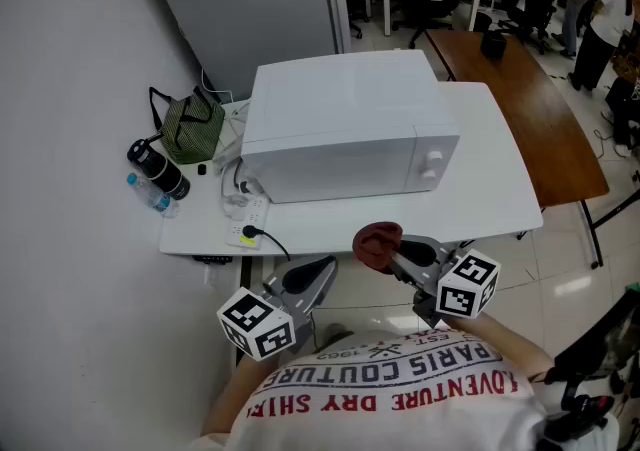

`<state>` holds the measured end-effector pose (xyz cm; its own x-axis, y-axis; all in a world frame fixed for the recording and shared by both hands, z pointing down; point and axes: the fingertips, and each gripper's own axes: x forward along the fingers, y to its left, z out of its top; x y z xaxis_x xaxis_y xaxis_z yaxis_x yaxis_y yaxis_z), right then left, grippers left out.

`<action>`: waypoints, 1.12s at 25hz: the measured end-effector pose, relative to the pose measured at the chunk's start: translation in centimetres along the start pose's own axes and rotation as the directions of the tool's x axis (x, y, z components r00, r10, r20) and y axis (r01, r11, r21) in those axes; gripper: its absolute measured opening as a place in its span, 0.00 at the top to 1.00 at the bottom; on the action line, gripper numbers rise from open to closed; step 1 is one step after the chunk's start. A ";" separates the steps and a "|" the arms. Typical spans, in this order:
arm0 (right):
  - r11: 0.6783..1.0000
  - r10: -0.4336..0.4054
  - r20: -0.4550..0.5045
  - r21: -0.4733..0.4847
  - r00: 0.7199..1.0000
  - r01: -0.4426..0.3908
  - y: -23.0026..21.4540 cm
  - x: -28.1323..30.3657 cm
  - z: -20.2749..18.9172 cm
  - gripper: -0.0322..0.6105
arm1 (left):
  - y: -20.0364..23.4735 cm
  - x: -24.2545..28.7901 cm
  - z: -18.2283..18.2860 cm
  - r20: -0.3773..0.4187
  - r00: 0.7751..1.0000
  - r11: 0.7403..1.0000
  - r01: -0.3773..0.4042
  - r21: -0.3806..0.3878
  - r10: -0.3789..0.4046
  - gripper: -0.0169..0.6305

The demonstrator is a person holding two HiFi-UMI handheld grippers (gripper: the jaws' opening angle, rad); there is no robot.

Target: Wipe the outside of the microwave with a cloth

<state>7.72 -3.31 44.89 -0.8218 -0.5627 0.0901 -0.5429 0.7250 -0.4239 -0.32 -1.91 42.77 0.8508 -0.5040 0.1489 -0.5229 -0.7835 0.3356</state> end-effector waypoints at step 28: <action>0.971 -0.202 0.099 -0.112 0.974 0.213 -3.0 28.4 4.3 0.89 | 20.0 -15.3 2.7 0.059 0.985 0.983 -0.156 -0.097 0.162 0.97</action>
<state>-13.23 -23.18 44.91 -0.6738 -0.7341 0.0848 -0.7212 0.6283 -0.2917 -23.90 -10.84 44.72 0.7505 -0.6445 0.1463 -0.6412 -0.6564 0.3974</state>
